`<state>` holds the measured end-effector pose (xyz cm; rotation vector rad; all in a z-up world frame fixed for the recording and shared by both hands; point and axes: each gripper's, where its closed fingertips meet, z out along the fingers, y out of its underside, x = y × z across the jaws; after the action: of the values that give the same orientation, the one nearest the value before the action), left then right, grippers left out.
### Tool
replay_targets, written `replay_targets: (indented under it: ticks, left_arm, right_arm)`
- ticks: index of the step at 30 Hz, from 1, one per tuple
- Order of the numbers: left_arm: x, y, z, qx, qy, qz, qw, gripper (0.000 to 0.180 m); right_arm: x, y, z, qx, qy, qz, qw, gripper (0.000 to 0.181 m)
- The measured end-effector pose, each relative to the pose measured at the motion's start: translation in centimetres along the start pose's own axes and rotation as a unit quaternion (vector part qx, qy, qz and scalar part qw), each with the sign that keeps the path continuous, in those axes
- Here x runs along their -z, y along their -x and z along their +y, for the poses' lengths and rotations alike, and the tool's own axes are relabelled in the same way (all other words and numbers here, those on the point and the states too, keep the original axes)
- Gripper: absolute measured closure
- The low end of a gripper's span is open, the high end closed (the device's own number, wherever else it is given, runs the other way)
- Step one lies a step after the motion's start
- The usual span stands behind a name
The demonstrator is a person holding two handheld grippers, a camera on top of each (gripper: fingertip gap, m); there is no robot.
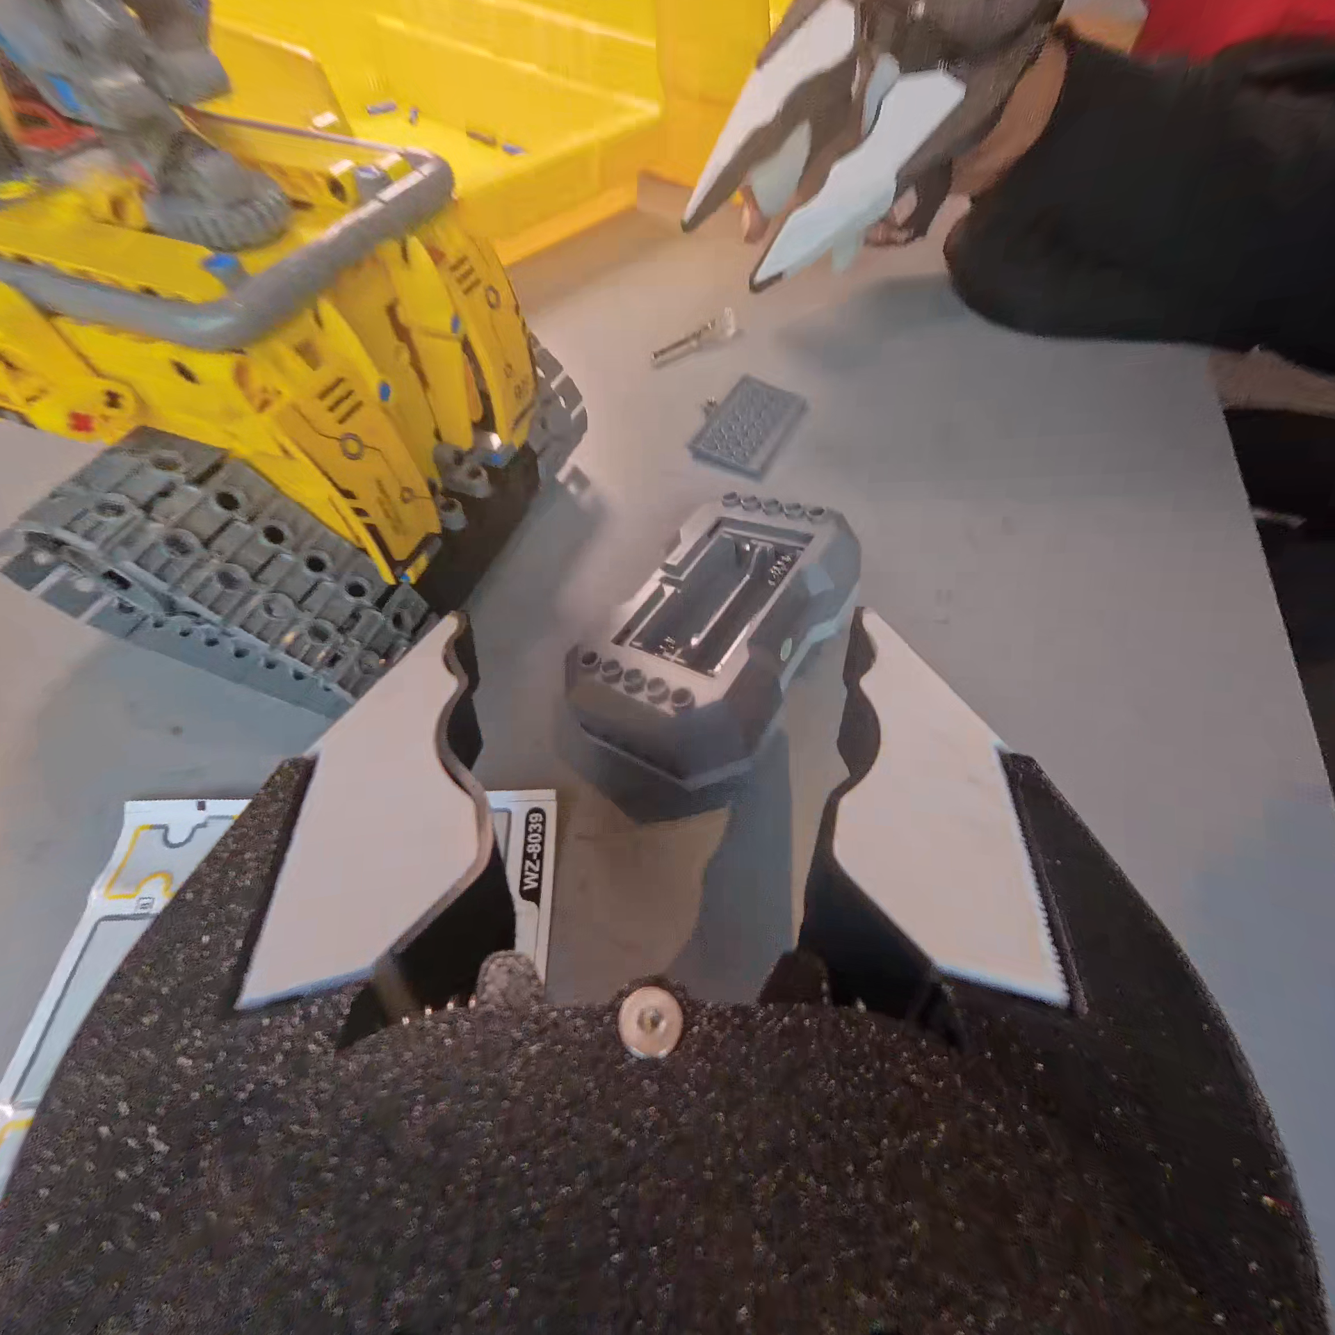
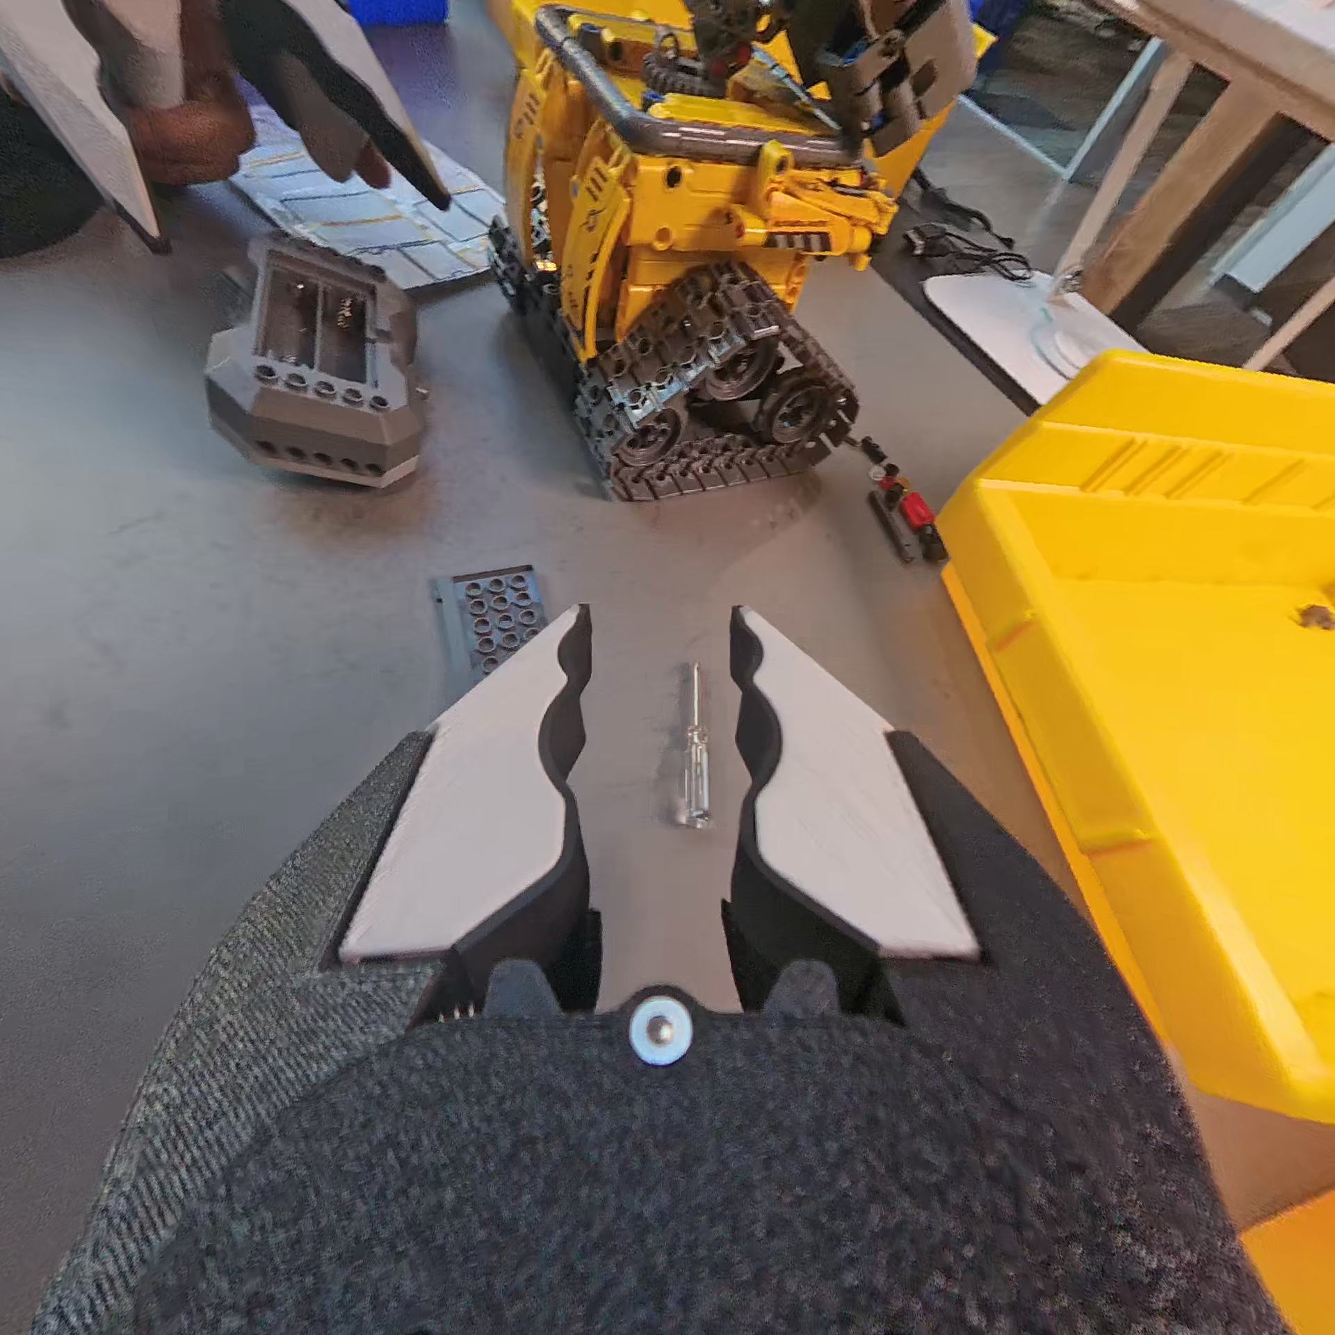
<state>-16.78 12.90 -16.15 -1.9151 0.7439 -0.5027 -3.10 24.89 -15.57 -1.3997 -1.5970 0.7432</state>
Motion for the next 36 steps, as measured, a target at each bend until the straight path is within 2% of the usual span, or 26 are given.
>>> replay_targets:
  ticks: [1,3,13,16,19,22,25,27,28,31,34,36]
  left_arm:
    - [-0.4,-0.4,0.6,-0.015,0.022,0.001,1.0,0.084]
    - [-1.1,-1.0,1.7,-0.046,0.061,0.0,0.997,0.111]
    - [-1.8,-1.1,2.1,-0.203,0.093,-0.089,0.971,0.111]
    - [-1.9,-0.7,2.1,-0.213,0.099,-0.101,0.967,0.099]
    - [-0.4,-0.4,-0.6,-0.162,0.041,-0.114,0.979,0.092]
    - [3.9,-2.1,-5.6,-0.063,-0.077,-0.133,0.986,0.09]
    - [9.8,-6.3,-8.6,0.004,-0.184,-0.198,0.963,0.089]
    - [13.4,-9.7,-7.9,0.051,-0.233,-0.258,0.936,0.084]
    - [15.0,-11.4,-6.8,0.077,-0.25,-0.287,0.921,0.084]
    - [18.3,-16.5,-2.1,0.128,-0.268,-0.354,0.887,0.077]
    - [20.4,-19.5,2.3,0.168,-0.242,-0.392,0.872,0.068]
    - [21.4,-20.3,4.5,0.185,-0.208,-0.413,0.867,0.06]
  right_arm:
    - [0.0,0.4,0.0,0.004,0.003,-0.013,1.0,0.143]
    - [0.0,1.3,-0.2,0.012,-0.003,-0.033,0.999,0.143]
    - [-1.0,2.2,-1.4,0.049,-0.045,-0.022,0.998,0.143]
    - [-1.1,2.1,-1.9,0.063,-0.063,-0.007,0.996,0.143]
    - [-0.2,0.4,-3.4,0.056,-0.112,0.049,0.991,0.147]
    - [2.3,-1.0,-5.9,0.002,-0.154,0.08,0.985,0.147]
    - [5.5,1.6,-8.0,-0.026,-0.166,0.069,0.983,0.143]
    - [7.1,4.6,-8.0,-0.055,-0.148,0.061,0.986,0.141]
    - [7.7,6.5,-7.6,-0.067,-0.136,0.053,0.987,0.133]
    - [9.6,11.6,-5.8,-0.101,-0.11,0.063,0.987,0.117]
    - [11.3,16.0,-4.4,-0.119,-0.097,0.061,0.986,0.103]
    - [11.9,17.7,-4.0,-0.128,-0.099,0.057,0.985,0.103]
